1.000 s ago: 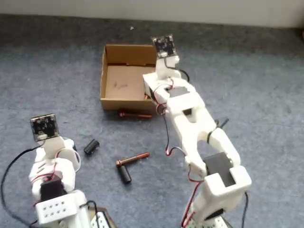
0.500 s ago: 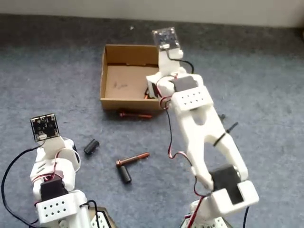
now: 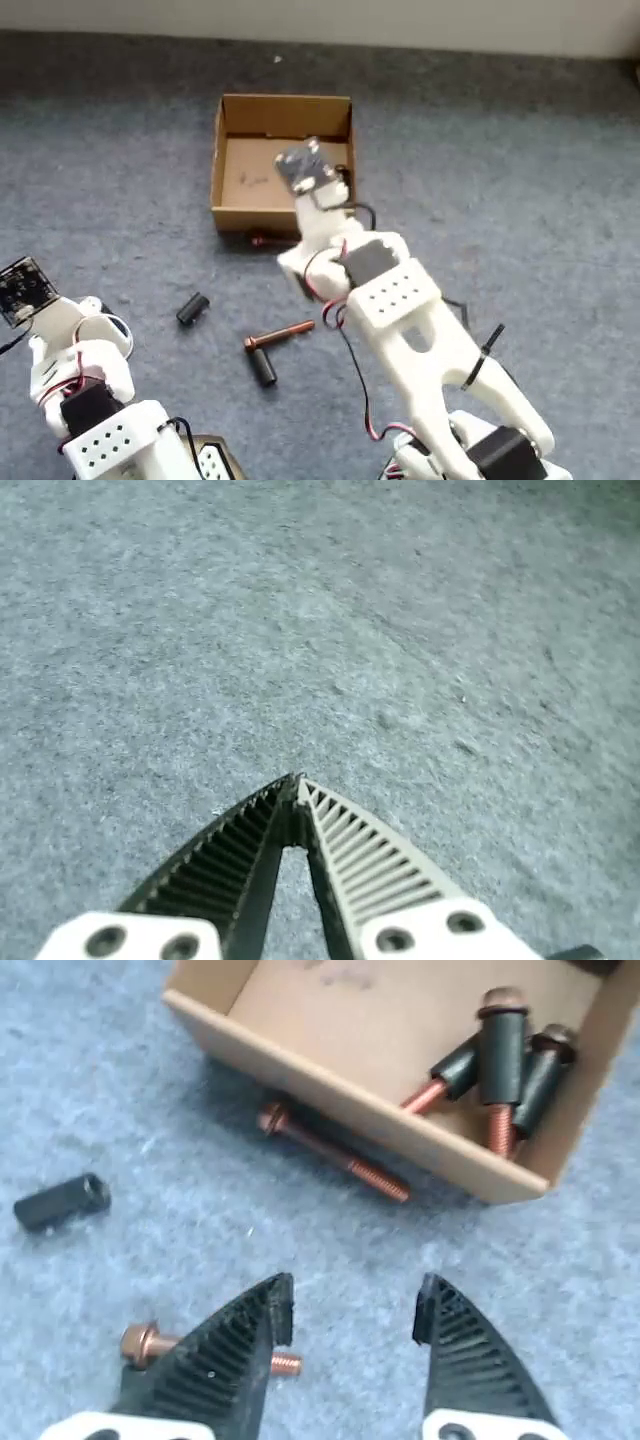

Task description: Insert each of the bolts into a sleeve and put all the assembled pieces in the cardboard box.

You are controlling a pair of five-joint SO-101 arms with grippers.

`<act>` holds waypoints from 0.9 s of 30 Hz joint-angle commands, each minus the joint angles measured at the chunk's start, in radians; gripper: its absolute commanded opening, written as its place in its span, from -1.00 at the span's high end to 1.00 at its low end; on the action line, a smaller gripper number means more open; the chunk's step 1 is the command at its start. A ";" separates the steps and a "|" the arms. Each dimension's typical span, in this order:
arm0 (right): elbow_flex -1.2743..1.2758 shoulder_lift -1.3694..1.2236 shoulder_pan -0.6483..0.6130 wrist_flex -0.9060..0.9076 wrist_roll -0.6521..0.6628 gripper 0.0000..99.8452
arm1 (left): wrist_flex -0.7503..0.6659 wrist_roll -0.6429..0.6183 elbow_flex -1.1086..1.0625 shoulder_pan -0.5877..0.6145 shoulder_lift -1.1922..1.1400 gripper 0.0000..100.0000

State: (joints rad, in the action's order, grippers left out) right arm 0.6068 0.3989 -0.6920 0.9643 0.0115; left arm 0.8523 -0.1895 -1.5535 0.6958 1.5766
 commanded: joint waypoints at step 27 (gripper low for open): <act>0.093 -0.259 -0.427 0.007 -0.359 0.62 | -0.106 -0.015 0.002 0.018 0.010 0.95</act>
State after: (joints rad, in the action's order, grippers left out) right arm 0.7096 0.1135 -1.1032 0.9674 -0.3383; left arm 0.7664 -0.1910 -1.5597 0.7112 1.5750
